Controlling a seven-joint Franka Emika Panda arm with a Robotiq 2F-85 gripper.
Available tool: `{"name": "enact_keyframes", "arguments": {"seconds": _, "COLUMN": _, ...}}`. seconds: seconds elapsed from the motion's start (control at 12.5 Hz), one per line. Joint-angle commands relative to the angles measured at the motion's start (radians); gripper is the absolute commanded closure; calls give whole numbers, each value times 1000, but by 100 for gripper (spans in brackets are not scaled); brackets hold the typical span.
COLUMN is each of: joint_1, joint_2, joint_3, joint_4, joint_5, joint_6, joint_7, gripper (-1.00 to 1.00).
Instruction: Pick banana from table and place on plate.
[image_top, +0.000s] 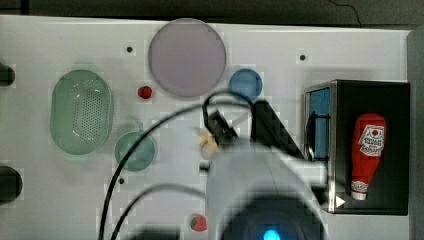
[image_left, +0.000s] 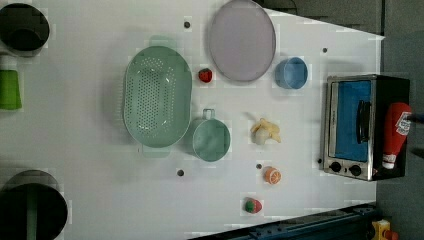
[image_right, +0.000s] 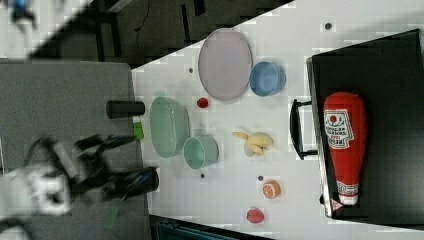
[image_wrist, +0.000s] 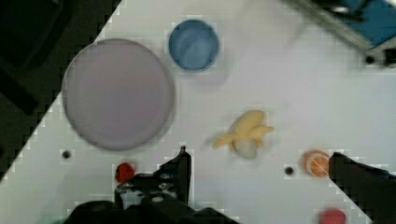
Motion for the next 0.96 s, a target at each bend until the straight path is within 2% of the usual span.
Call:
{"name": "enact_keyframes", "arguments": {"seconds": 0.08, "joint_1": 7, "joint_2": 140, "joint_3": 2, "joint_4": -173, "joint_5": 11, "joint_6": 111, "joint_7": -5, "gripper": -100}}
{"name": "enact_keyframes", "arguments": {"seconds": 0.64, "joint_1": 16, "joint_2": 408, "joint_3": 9, "joint_4": -334, "joint_5": 9, "joint_6": 628, "joint_7": -27, "gripper": -100}}
{"name": "enact_keyframes", "arguments": {"seconds": 0.96, "joint_1": 20, "joint_2": 545, "joint_3": 22, "joint_4": -383, "joint_5": 9, "joint_6": 808, "joint_7": -238, "gripper": -100}}
